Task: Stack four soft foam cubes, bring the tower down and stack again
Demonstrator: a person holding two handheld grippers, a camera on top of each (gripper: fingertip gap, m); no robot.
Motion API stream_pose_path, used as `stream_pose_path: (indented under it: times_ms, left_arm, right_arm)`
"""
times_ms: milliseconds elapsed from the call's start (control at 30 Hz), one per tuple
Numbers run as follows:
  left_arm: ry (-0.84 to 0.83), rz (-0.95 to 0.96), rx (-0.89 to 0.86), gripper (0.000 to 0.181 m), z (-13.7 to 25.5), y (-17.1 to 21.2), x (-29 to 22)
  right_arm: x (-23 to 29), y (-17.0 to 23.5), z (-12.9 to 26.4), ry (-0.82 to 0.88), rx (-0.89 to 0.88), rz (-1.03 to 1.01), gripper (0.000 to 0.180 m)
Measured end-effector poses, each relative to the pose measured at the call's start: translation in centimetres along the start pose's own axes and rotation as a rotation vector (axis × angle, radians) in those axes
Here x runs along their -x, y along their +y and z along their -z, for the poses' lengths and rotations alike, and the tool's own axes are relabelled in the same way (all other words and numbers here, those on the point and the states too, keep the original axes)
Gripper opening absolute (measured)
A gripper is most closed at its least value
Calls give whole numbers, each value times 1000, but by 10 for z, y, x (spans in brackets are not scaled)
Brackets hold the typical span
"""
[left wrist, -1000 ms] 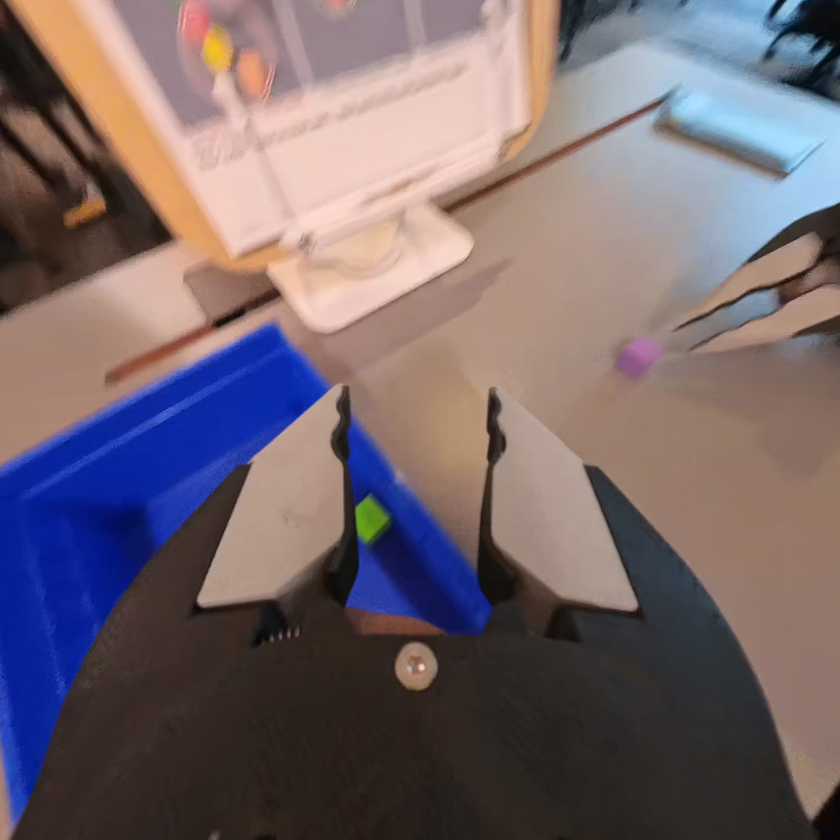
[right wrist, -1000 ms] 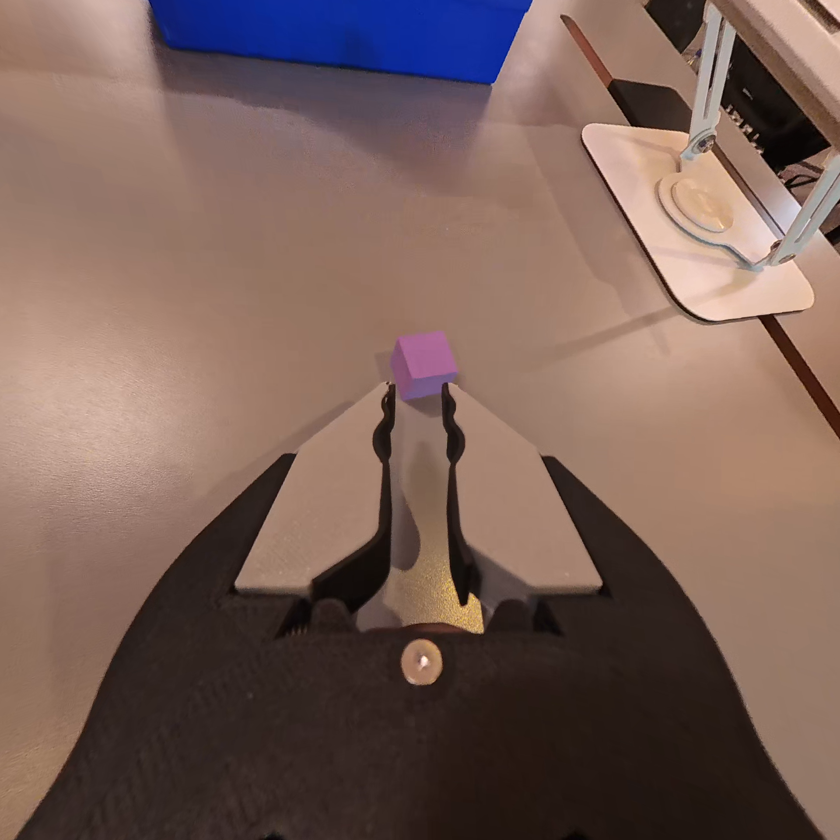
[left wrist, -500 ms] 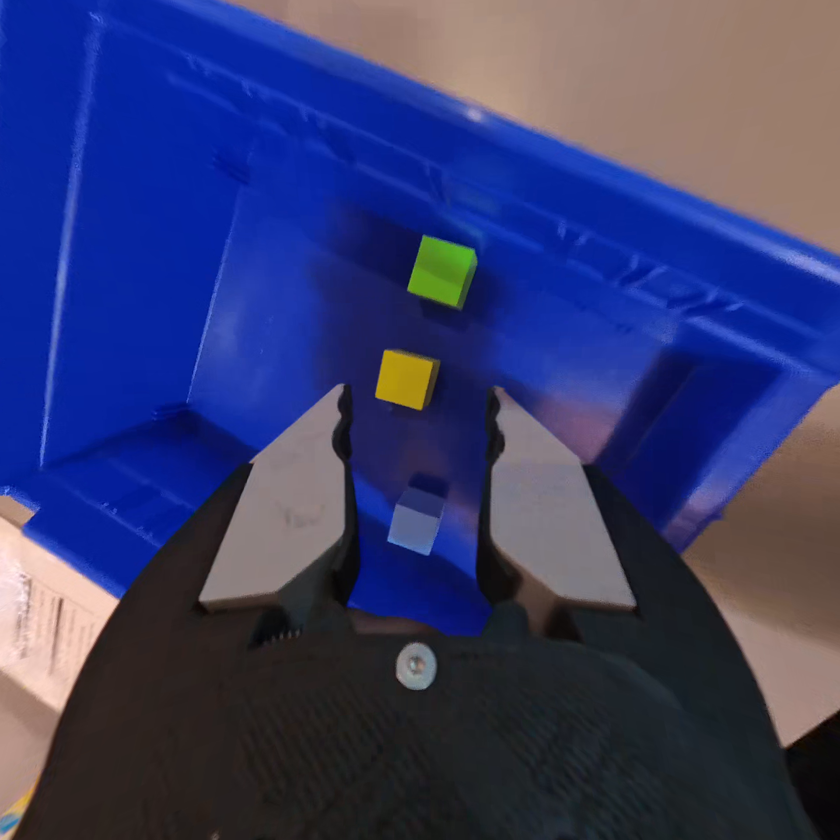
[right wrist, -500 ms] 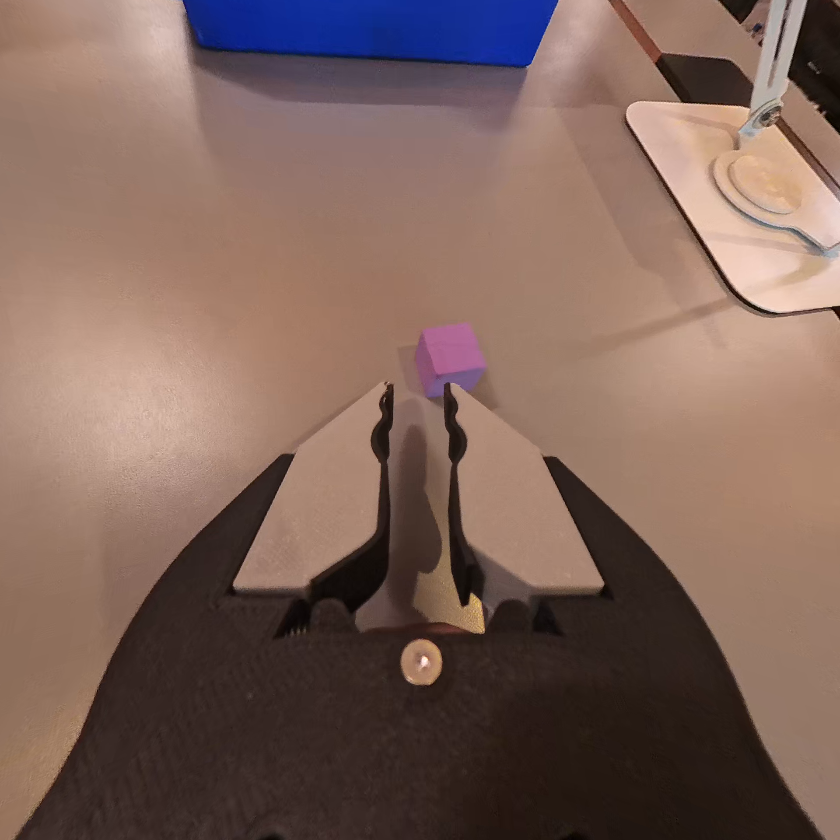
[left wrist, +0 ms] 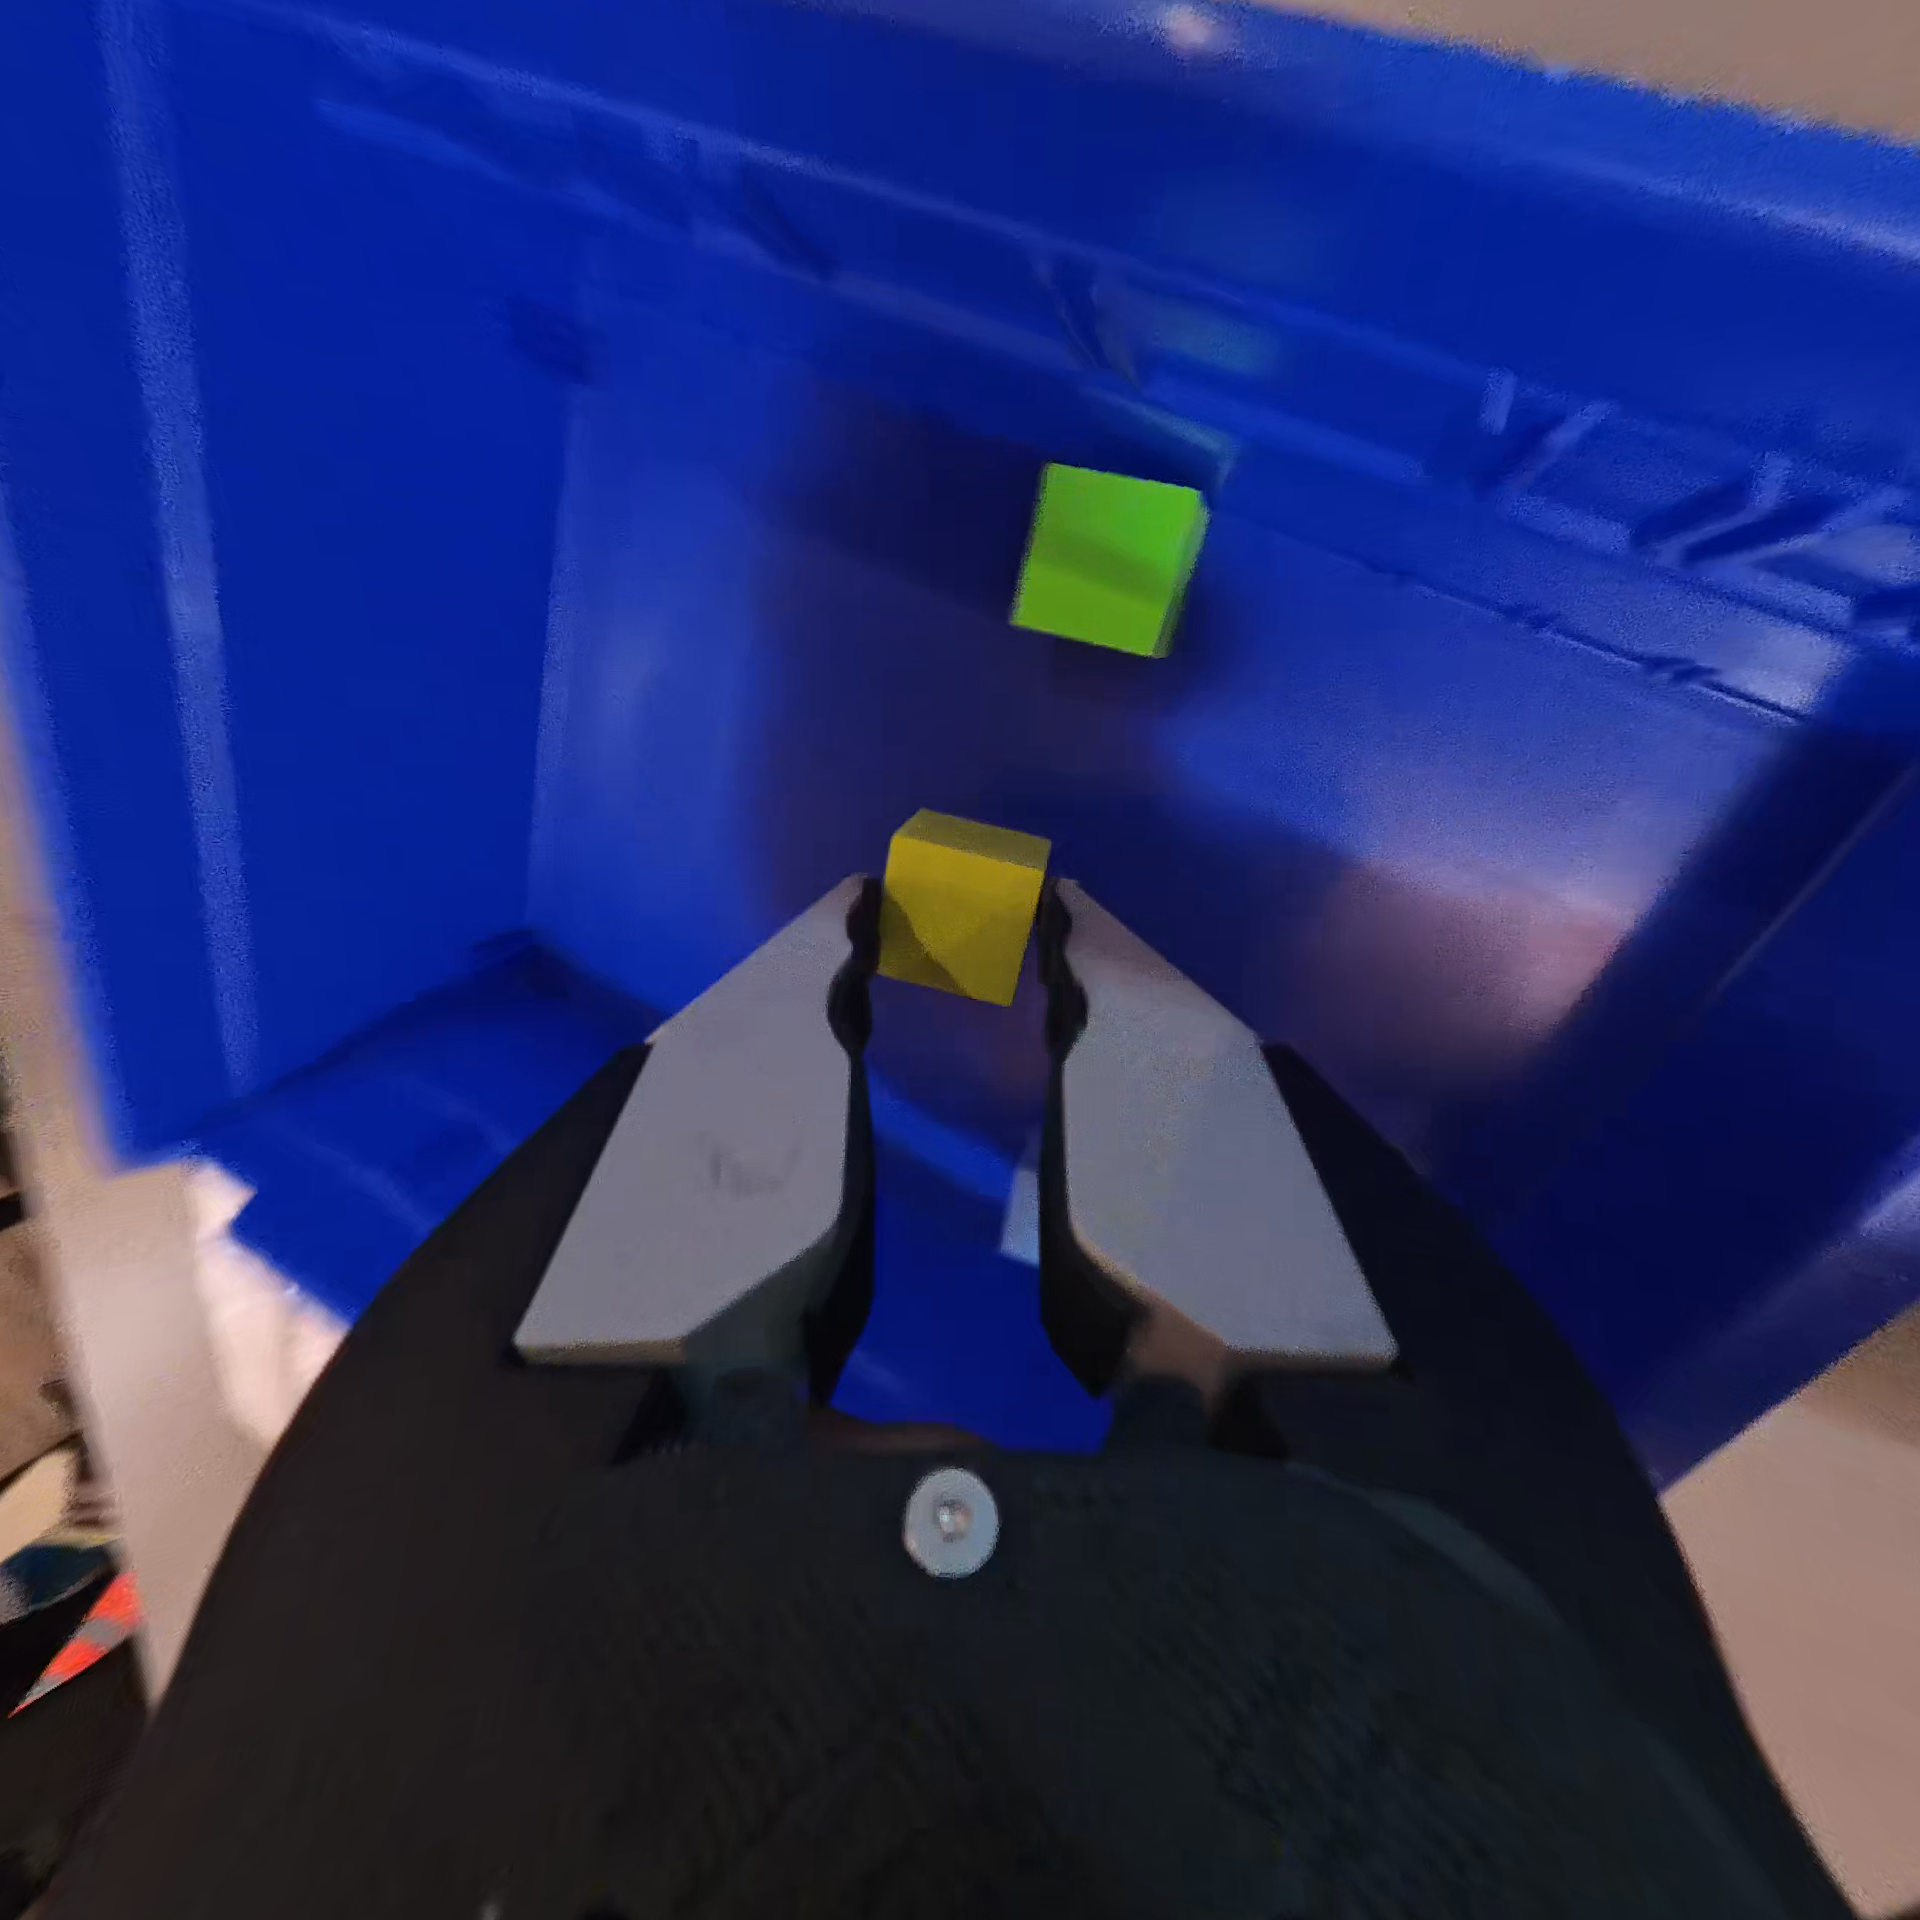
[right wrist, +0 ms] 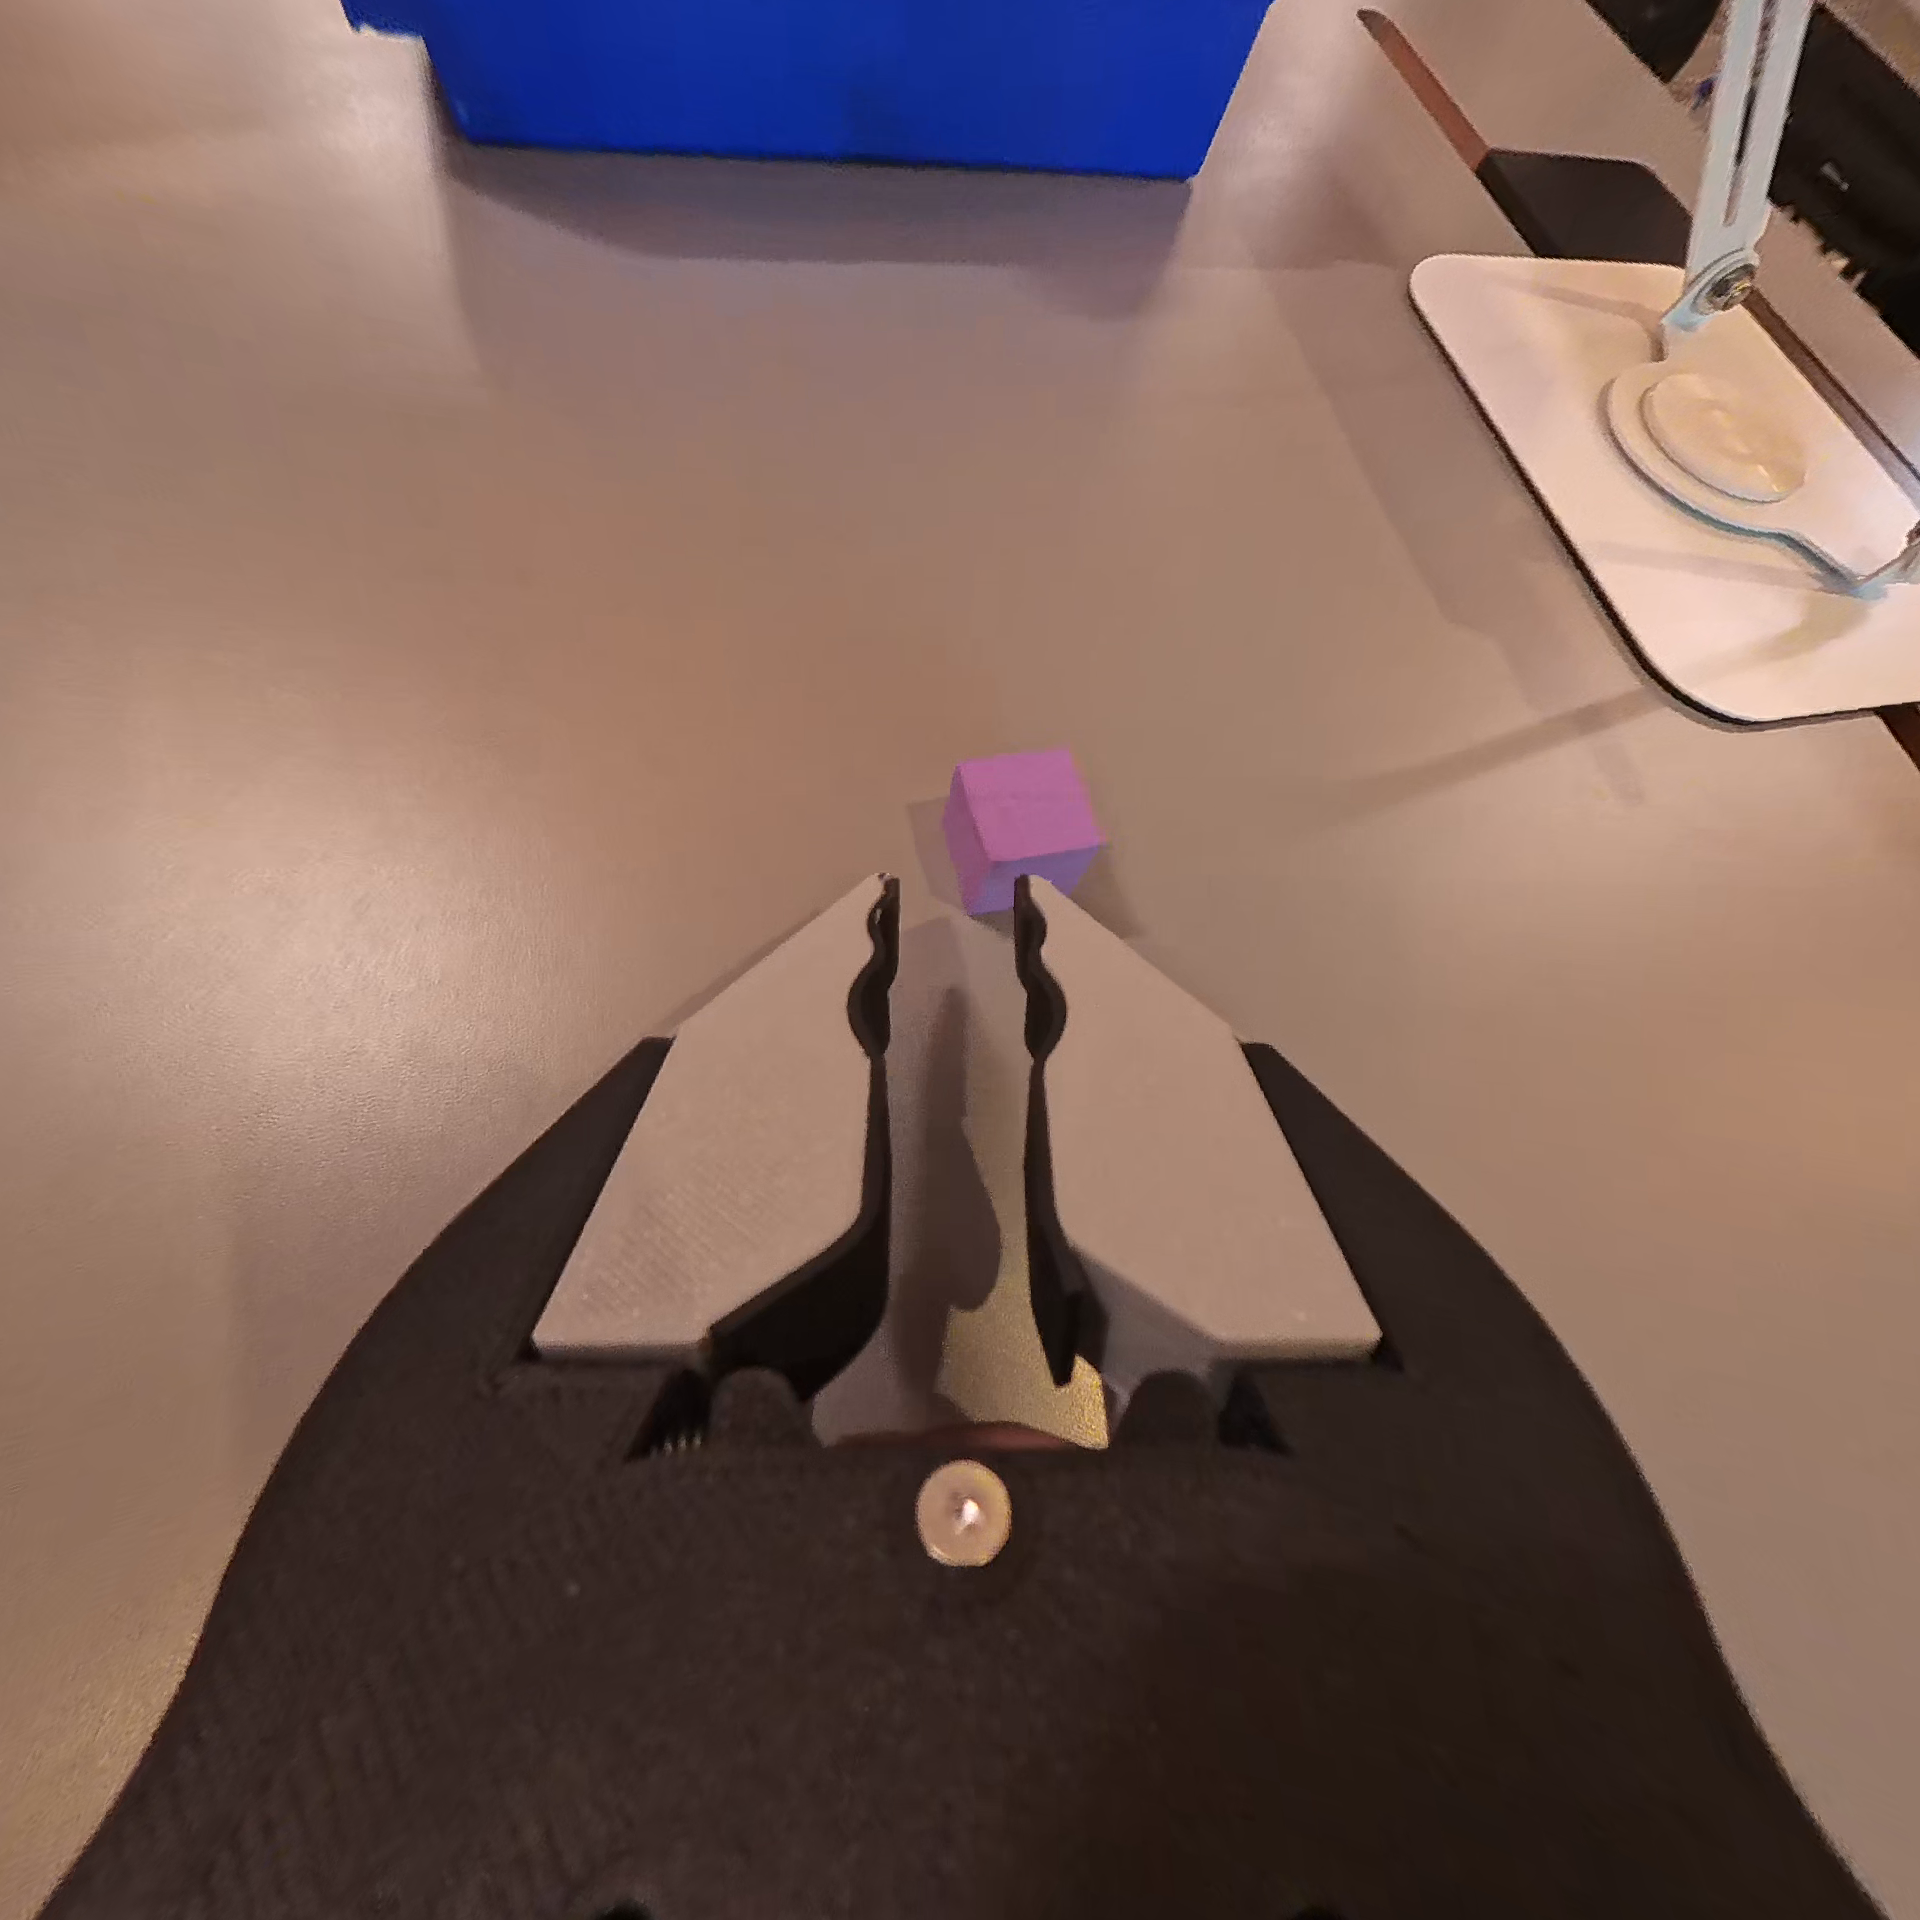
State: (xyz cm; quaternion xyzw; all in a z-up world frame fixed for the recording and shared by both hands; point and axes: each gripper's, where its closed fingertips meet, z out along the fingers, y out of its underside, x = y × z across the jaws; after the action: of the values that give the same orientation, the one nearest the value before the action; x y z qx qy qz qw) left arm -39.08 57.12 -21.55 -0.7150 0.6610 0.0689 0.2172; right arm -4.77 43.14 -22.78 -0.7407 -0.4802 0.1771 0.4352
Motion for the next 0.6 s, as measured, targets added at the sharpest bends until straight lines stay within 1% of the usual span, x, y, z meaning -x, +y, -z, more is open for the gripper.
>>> stream_pose_path:
  times_ms: [100,167,267,367,433,500,533,600]
  left_arm:
    - [-214,-10,-125,29,51,-21,33]
    - [-303,-3,-282,29,94,-54,43]
    - [-332,-41,-557,29,152,-120,24]
    - [-333,-153,-765,29,188,-185,-25]
    - [-307,-201,-888,28,194,-225,-62]
    - [-230,-161,-995,28,185,-263,-95]
    - [-188,-112,-1031,28,175,-281,-107]
    - [-129,2,-1047,28,142,-309,-118]
  right_arm:
    - [-4,-5,4,2,-35,-34,19]
    - [-7,-7,6,8,-50,-53,20]
    - [-10,-12,10,15,-75,-76,20]
    - [-12,-18,15,18,-108,-96,21]
    - [-13,-22,19,20,-136,-108,23]
    - [-14,-25,22,22,-162,-120,24]
    - [-15,-27,24,27,-175,-125,25]
    - [-20,-28,27,51,-198,-142,27]
